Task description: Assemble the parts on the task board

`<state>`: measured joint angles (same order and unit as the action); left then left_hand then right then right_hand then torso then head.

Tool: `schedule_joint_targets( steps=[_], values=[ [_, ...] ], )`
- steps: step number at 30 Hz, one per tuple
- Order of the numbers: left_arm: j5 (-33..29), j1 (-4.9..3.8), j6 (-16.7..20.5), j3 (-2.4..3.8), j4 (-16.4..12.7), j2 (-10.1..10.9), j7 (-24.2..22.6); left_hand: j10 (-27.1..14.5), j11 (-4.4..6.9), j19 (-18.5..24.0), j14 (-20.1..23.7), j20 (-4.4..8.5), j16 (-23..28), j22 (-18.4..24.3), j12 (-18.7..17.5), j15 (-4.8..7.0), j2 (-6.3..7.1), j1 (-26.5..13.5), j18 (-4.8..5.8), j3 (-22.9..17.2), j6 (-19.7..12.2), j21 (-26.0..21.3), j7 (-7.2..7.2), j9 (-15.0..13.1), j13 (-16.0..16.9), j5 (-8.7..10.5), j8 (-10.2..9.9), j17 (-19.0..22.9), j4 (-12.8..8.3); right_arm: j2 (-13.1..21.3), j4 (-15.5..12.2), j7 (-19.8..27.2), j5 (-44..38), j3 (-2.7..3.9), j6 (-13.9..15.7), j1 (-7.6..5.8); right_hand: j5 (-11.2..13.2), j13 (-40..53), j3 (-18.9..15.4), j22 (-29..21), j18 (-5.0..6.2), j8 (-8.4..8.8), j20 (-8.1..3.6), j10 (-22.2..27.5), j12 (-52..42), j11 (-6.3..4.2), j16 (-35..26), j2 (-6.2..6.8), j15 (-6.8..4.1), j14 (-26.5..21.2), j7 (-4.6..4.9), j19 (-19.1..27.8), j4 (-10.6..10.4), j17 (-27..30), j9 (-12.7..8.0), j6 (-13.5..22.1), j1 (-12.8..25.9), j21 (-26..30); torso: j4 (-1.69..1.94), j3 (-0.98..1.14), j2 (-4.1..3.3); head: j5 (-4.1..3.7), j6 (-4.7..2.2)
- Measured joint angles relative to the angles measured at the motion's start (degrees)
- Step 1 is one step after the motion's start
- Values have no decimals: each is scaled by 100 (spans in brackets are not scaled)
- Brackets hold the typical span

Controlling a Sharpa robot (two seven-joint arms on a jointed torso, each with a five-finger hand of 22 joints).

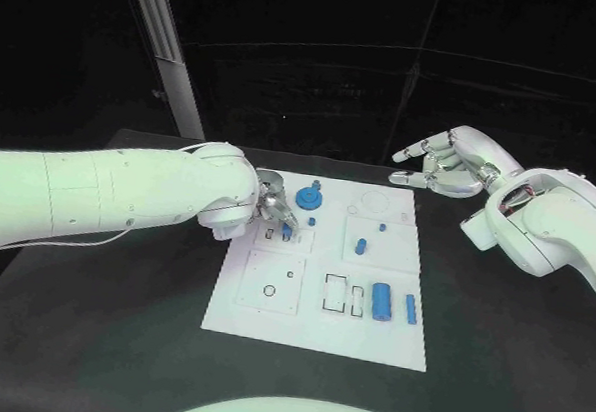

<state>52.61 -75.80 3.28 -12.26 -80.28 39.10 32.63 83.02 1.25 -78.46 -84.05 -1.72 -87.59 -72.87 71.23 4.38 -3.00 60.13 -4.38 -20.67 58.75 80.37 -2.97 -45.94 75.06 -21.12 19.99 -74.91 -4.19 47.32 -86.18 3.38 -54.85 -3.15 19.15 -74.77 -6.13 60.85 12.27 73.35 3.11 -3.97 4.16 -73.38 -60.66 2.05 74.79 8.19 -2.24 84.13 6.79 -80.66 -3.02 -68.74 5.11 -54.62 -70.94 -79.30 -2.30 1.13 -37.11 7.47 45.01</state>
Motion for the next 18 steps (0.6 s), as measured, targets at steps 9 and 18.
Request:
schedule_joint_targets(
  steps=[9, 18],
  values=[
    [249, 78, 193, -12, -76, 39, -70, 12, 8, 0, -1, 0, 0, 1, 0, 2, 7, -7, 0, -16, 1, 0, 1, -6, 0, 1, 0, 0, -17, 5, 11, -5, 0, 0, -20, 0, 0, 0, 0, 0, 0, 0, 0, 0, 0, 0, 0, 0, 0, 0, 0, 0, 0, 0, -1, 0, 0, 0, -12, -1, -2, 10, -8],
    [377, 96, 147, -19, -111, 77, -62, 13, 8, 0, -12, 0, 0, 1, 0, 13, 6, -6, 0, -64, 1, 0, 1, -6, 0, 17, -2, 0, -33, 7, 15, -10, 0, -1, -39, 0, 0, 1, 0, 1, 1, 0, 0, 0, 0, 0, 0, 0, 0, 0, 0, 0, 0, 0, -2, 0, 0, 0, -19, -1, -6, 16, 12]
  ],
)
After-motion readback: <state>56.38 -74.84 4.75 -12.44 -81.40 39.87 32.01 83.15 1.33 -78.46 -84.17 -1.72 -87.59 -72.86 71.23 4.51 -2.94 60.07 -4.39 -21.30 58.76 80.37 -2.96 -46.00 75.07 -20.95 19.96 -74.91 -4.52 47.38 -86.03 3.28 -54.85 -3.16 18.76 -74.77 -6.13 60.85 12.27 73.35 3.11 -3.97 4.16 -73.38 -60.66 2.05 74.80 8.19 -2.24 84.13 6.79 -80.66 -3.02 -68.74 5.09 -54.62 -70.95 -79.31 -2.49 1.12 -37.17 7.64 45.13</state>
